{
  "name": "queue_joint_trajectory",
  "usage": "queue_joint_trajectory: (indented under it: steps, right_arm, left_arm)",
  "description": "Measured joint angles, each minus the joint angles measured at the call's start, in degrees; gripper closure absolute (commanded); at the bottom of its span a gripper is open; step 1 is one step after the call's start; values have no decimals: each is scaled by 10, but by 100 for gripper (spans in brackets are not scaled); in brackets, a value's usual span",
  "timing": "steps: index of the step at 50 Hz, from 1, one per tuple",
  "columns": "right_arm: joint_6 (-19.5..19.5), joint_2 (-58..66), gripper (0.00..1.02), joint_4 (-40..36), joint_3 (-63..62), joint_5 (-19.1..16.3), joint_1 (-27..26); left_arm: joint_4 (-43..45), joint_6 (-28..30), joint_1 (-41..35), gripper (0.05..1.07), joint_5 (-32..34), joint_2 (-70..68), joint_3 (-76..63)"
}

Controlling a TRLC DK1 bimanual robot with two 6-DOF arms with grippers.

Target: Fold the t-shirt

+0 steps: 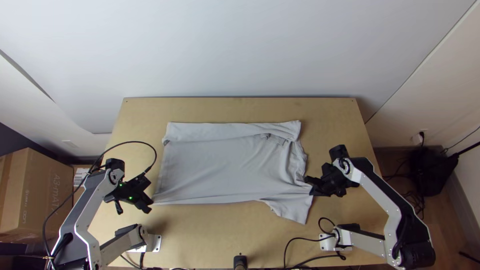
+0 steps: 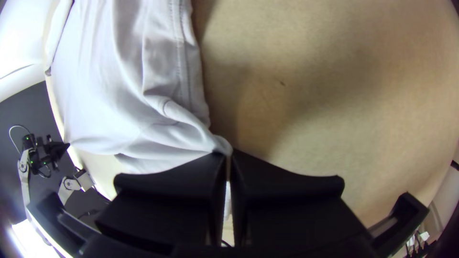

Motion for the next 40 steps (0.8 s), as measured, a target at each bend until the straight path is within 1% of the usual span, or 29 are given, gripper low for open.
queue_joint_trajectory:
  steps: [3, 7, 15, 20, 29, 40]
  right_arm:
    - [-7, 3, 100, -8, 4, -1, -2]
    - [-7, 3, 100, -23, 16, 0, 10]
    - [-6, 3, 100, -27, 47, 0, 38]
    - [-6, 5, 100, -29, 69, 2, 46]
    - [-6, 34, 100, -24, 122, 11, 46]
    - [-7, 70, 100, -11, 191, 15, 49]
  left_arm:
    - [0, 2, 3, 104, 2, 3, 5]
    - [-8, 1, -3, 104, 8, 3, 16]
    - [-9, -37, -47, 104, 29, 1, 55]
    - [8, -60, -63, 104, 37, 3, 79]
    - [39, -79, -64, 104, 43, 49, 119]
    - [56, -85, -59, 104, 45, 110, 174]
